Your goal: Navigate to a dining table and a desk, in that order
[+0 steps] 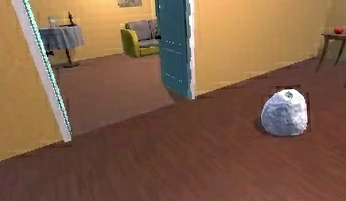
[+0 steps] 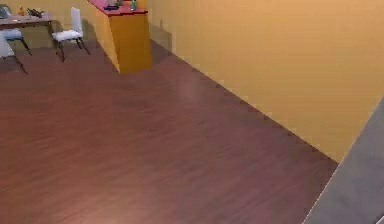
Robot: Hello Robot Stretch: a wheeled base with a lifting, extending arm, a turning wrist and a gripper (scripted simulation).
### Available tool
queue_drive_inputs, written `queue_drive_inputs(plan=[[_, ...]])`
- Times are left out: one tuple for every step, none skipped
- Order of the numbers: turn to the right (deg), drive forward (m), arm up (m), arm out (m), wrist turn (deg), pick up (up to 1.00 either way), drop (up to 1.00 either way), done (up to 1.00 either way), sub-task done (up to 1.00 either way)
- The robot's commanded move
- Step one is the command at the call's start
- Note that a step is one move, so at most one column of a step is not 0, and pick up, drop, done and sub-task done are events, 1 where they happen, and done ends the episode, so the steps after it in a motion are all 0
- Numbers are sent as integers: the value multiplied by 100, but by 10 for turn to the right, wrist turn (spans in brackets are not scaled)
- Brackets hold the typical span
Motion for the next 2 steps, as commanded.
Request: queue_drive_inputs(plan=[[450,0,0,0,0,0,0,0,0],[90,0,0,0,0,0,0,0,0]])
